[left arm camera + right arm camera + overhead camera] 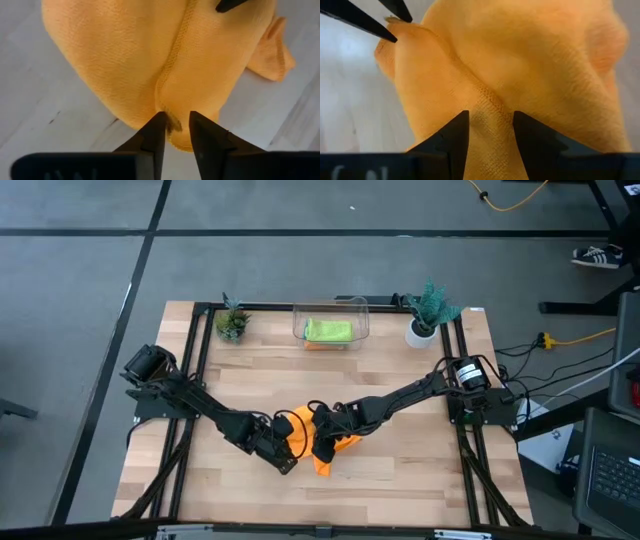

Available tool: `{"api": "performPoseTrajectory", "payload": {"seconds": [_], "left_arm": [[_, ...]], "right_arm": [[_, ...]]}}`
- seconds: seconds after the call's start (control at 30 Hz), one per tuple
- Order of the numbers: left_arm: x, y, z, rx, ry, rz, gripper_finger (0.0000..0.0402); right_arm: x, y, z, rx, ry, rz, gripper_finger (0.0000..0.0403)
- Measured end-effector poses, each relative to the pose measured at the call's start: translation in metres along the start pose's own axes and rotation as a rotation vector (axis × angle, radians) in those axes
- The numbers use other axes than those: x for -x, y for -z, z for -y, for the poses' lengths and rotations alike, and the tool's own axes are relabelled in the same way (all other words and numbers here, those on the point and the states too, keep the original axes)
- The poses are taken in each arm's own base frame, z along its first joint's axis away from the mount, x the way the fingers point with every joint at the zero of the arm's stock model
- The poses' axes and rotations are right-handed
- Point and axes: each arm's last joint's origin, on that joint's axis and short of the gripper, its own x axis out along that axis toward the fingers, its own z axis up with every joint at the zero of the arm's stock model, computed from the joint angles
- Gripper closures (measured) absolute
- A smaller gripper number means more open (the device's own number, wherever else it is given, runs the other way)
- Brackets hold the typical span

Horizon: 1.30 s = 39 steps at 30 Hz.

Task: Fold microfiber towels
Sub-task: Fold the orange towel

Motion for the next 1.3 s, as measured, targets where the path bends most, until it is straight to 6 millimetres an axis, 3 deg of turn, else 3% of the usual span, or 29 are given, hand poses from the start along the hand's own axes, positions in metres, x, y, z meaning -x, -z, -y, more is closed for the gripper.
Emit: {"api": "performPoseTrajectory", "payload": {"seconds": [0.23,1.3], "left_arm": [[0.0000,-0.0013,0.0029,0.009,0.030,0.011,0.0289],[0.0000,-0.0007,0.0022,0.006,0.024,0.001,0.0288]], "right_arm": [[0.0000,0.0007,-0.0007,-0.021,-0.025,-0.023,0.0246],[0.0000,0.0000,-0.0008,-0.026,-0.057,-0.045,0.0246]]}}
